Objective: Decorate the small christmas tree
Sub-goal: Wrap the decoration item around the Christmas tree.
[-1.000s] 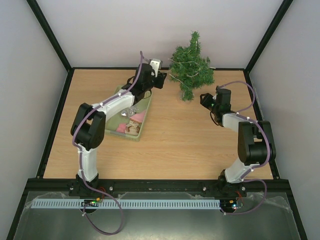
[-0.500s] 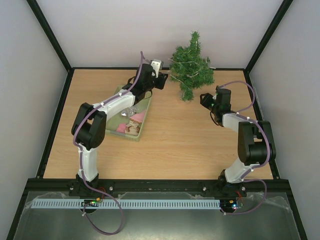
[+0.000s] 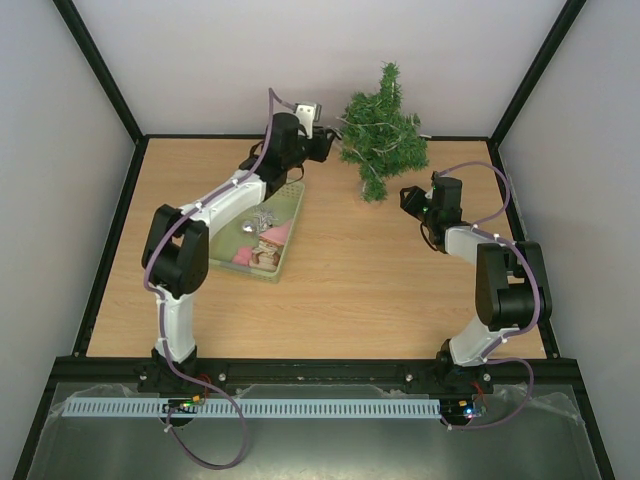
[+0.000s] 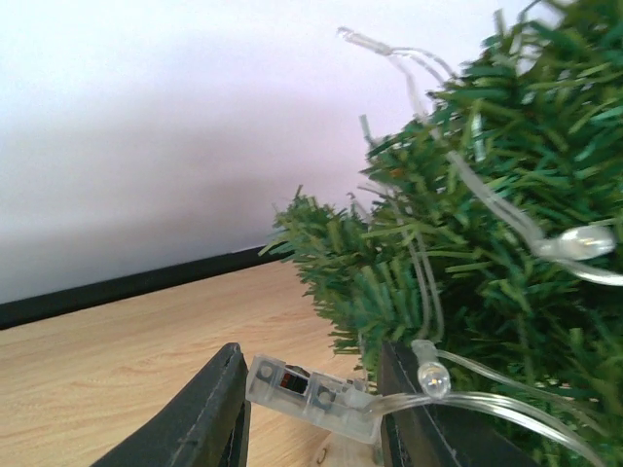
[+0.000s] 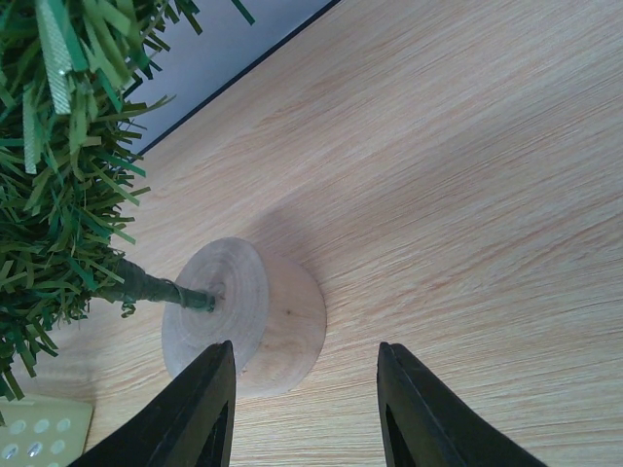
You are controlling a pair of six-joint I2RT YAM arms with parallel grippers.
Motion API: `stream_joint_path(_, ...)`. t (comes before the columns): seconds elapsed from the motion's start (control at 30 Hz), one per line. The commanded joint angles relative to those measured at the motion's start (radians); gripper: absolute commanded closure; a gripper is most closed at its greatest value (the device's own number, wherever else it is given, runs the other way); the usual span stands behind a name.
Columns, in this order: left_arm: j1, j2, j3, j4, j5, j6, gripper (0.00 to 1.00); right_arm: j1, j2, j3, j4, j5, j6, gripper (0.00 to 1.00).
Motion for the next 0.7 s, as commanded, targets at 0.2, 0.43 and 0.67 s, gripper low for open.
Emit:
stream_joint_path(0.2,0.016,0.040,-0.044,0.006,0.019,-0.029,0.71,-0.005,-0.007,0.015,0.002,0.009,-0.009,0.62)
stream_joint_path(0.43,0.016,0.036,-0.066,0.007,0.034,-0.029,0.64,-0.005,-0.018,0.011,0.002,0.005,-0.004,0.62)
stream_joint_path(0.67,0.016,0.023,-0.097,0.006,0.054,-0.024,0.61,-0.006,-0.020,0.001,0.006,-0.017,0.012,0.62)
